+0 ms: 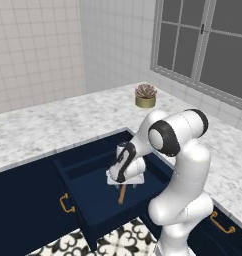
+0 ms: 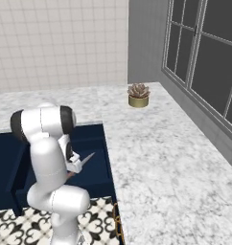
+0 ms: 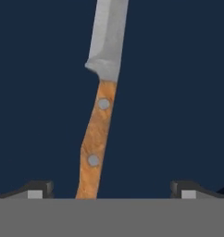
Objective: Pick up the knife from the drawer and place it on the cutting board. Then place the meat from the plate to the cutting board.
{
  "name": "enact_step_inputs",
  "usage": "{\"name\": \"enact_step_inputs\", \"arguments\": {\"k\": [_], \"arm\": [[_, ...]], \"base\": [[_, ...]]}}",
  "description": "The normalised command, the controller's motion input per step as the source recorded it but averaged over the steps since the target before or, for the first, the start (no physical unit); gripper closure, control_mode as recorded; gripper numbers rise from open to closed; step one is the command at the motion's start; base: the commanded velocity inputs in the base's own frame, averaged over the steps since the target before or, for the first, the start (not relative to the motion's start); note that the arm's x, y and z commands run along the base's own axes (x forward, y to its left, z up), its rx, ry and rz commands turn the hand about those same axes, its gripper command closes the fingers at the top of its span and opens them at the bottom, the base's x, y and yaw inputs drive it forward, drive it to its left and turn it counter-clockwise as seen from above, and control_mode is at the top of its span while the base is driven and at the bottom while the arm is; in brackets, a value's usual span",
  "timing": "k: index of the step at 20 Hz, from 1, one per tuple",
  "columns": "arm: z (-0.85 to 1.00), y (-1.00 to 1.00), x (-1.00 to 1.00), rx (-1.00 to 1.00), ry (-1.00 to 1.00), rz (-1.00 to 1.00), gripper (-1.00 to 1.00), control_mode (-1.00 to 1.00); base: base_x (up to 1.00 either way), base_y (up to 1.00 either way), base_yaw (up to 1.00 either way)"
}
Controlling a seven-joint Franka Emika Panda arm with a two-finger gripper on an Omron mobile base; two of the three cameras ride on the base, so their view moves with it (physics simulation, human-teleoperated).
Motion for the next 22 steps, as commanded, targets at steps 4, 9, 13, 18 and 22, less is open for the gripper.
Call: {"name": "enact_step_inputs", "arguments": {"k": [4,9,13,18,22], "arm": [[-0.27,0.19,0.15,0.0,-0.06,0.0,-1.0,-1.0],[-0.3,0.0,0.0,-0.01,-0.07,0.0,-1.0,-1.0],[-0.07,0.16,0.01,0.0,-0.04,0.0,-1.0,-1.0],[-0.45,0.04,0.0,-0.02,-0.02,0.0,-1.0,-1.0],[-0.35,0.06,0.03,0.0,-0.01,0.0,1.0,-1.0]], "base": [[0.0,0.0,0.0],[0.0,0.0,0.0],[0.0,0.0,0.0],[0.0,0.0,0.0],[0.0,0.0,0.0]]}}
